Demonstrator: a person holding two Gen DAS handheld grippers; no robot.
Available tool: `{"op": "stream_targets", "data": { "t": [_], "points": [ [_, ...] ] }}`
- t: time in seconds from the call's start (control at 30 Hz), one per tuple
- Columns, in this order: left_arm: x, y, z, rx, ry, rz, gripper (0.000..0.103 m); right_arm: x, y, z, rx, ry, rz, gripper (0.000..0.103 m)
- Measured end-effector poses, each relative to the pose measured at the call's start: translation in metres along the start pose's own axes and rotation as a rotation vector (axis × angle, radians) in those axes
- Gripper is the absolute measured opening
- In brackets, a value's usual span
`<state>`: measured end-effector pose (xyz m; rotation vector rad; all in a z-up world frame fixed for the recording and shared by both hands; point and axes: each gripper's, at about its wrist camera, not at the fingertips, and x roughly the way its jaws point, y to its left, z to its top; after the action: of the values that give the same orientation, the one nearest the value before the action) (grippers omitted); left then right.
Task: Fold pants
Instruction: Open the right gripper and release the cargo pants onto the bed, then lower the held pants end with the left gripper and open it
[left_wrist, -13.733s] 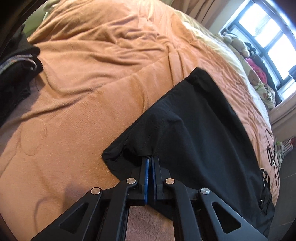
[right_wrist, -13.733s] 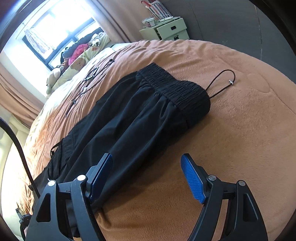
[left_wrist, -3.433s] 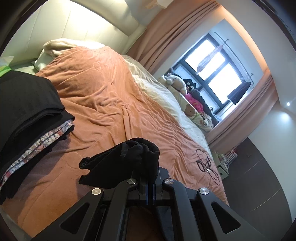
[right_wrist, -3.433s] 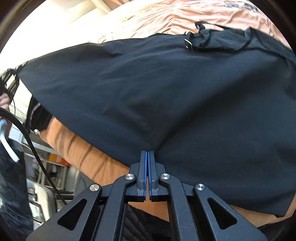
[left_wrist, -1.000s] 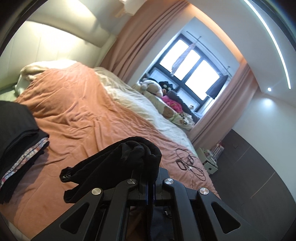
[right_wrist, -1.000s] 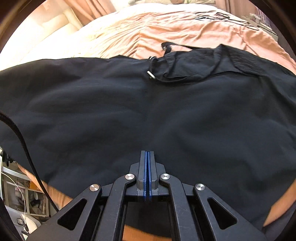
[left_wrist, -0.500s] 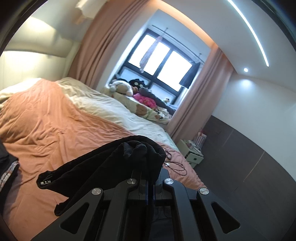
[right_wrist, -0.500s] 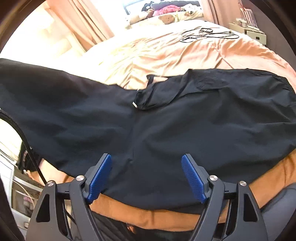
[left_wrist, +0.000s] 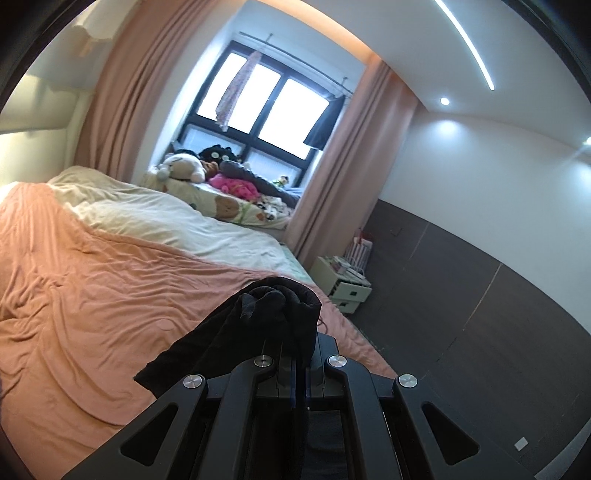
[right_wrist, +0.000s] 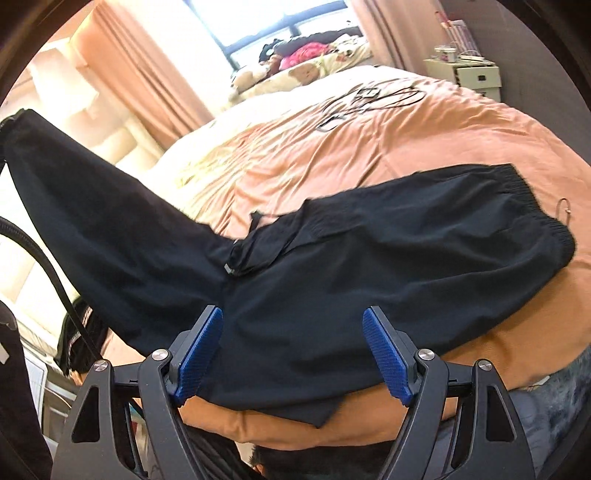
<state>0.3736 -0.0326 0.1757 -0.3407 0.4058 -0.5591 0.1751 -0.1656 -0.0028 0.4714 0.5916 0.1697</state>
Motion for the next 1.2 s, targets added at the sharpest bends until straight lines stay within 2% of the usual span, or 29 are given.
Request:
{"op": "stream_targets", "data": {
  "t": [0.37, 0.8, 1.0, 1.2],
  "points": [
    [0.069, -0.067, -0.019, 0.036, 0.09, -0.069, 0.002, -0.042, -0.066, 0.007, 0.094, -0.07, -0.037, 0.081],
    [0.144, -0.142, -0.068, 0.088, 0.231, -0.159, 0.002, -0.079, -0.117, 0.005, 0.152, -0.112, -0.102, 0.086],
    [0.172, -0.17, -0.099, 0.101, 0.303, -0.209, 0.002, -0.09, -0.129, 0.003, 0.136, -0.123, -0.139, 0.103],
    [0.202, -0.19, -0.134, 0.1, 0.391, -0.249, 0.002, -0.101, -0.143, -0.005, 0.174, -0.131, -0.175, 0.103]
  ]
}}
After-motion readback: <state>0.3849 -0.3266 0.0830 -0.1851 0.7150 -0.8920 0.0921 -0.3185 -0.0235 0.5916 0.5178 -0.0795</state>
